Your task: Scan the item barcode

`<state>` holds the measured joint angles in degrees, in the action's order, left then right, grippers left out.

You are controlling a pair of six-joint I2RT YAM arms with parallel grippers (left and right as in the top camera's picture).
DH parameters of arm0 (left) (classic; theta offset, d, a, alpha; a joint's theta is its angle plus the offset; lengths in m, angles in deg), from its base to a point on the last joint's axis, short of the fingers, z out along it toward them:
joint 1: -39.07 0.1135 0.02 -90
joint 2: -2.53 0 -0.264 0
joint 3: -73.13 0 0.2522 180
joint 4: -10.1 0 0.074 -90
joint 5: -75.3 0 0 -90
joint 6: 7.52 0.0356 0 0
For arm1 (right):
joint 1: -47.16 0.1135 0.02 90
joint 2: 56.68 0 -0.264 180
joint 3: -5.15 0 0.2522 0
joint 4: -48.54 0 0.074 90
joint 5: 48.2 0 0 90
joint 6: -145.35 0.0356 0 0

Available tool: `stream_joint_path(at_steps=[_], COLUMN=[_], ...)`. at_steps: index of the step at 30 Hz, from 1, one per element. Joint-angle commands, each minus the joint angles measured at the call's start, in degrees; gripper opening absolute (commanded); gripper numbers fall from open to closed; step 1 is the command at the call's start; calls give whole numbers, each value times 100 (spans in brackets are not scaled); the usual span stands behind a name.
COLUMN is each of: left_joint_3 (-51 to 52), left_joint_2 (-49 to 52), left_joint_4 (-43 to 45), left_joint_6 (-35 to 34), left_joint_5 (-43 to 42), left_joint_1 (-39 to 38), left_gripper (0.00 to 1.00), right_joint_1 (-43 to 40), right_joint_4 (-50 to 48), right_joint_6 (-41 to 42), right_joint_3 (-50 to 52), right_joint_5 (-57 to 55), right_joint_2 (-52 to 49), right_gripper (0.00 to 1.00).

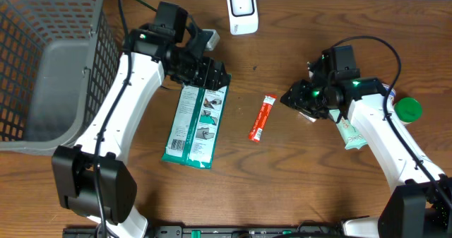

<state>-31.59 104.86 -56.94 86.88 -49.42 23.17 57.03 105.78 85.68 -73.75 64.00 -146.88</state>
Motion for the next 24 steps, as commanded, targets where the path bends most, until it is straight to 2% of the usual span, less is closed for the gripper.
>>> stream_joint_path(at_steps=[1, 3, 5, 12, 15, 24], left_joint_3=[444, 717, 1012, 1137, 1137, 1137], left_joint_2=[44, 44, 44, 278, 612, 1652], left_joint_4=[367, 811, 1456, 2581, 2994, 3298], left_joint_6=[155, 153, -140, -1276, -1622, -1676], left_joint_5=[-214, -205, 208, 2505, 3338, 3436], left_joint_1=[-313, -570, -1010, -2236, -2671, -2804], left_gripper=[78, 79, 79, 79, 78, 78], right_joint_1=[-28, -162, -442, -1241, -1515, -1954], right_joint_4=[-37, -39, -26, 155, 411, 925], right_joint_6=[-319, -319, -332, -479, -826, -1281], right_joint_3=[13, -37, -188, -459, -459, -448], right_joint_5=[-372, -328, -214, -98, -138, -269], right_joint_2=[-90, -42, 90, 640, 745, 743], right_gripper=[52, 55, 59, 65, 68, 70])
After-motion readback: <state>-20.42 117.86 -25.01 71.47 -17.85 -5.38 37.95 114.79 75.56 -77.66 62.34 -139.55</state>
